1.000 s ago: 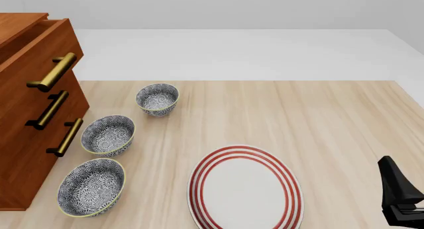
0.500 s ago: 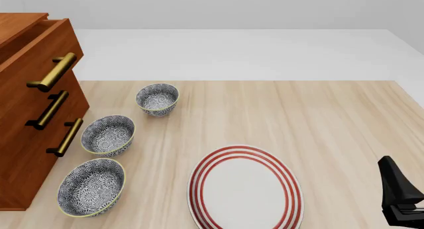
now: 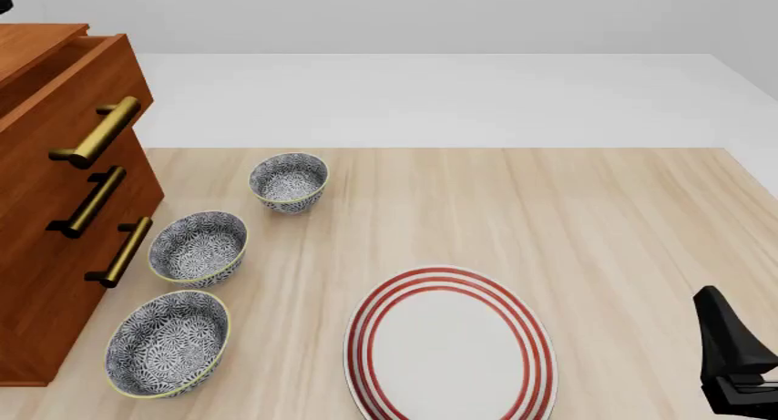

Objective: Open the top drawer of the cabinet.

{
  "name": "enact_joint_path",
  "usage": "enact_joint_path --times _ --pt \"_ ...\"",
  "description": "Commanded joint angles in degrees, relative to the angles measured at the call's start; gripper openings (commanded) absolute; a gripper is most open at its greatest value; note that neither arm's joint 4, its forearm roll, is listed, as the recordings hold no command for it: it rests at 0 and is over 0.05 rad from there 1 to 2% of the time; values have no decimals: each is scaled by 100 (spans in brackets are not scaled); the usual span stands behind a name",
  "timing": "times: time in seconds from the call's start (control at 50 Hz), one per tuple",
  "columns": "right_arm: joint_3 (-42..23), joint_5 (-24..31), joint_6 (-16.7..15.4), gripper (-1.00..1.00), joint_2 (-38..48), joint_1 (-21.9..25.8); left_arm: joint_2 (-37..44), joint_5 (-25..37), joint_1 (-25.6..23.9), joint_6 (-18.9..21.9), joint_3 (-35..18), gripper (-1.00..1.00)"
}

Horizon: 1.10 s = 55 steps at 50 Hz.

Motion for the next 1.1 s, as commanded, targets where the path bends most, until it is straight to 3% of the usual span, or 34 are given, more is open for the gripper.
enact_joint_path --times 0.02,1.1 --pt "0 1 0 100 0 1 110 185 21 107 -177 100" --pt "0 -1 1 100 0 0 668 -224 150 265 117 100"
